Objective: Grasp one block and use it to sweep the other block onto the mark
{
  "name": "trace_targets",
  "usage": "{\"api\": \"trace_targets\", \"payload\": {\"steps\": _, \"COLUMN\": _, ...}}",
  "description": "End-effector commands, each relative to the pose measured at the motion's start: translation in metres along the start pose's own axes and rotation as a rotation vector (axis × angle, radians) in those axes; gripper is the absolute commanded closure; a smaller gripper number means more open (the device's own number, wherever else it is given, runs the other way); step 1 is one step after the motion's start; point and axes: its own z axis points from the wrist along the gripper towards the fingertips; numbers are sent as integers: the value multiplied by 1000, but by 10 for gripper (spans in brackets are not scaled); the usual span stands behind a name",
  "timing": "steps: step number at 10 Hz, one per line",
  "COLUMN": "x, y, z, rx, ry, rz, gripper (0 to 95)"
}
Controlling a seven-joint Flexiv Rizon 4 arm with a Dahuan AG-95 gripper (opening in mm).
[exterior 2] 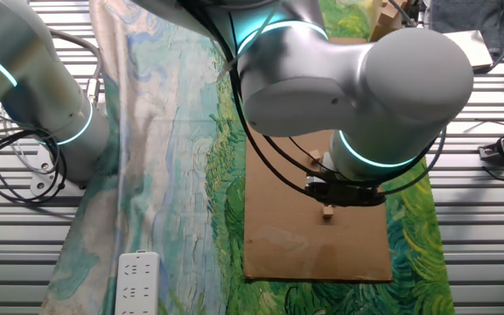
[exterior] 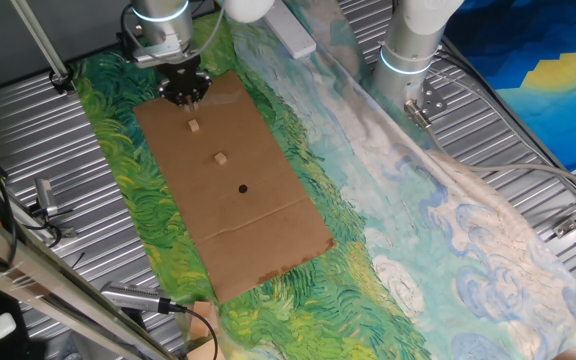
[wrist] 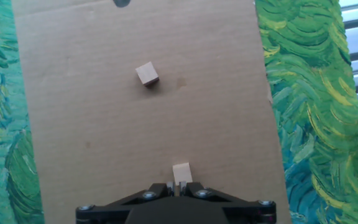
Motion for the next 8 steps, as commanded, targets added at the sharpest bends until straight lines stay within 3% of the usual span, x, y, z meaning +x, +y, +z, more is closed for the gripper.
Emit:
{"api": "trace_targets", "payload": {"steps": 1, "x": 0, "y": -2, "z": 3, "rx": 0, "ry": 1, "rz": 1, "gripper": 380}}
{"api": "trace_targets", "payload": {"steps": 7, "x": 8, "y": -4, "z": 31, "rx": 10, "ry": -14, "rz": 0, "gripper": 380}}
{"api": "trace_targets", "payload": {"steps": 8, "x": 9, "y": -5, "z": 36, "rx": 14, "ry": -13, "rz": 0, "gripper": 570}}
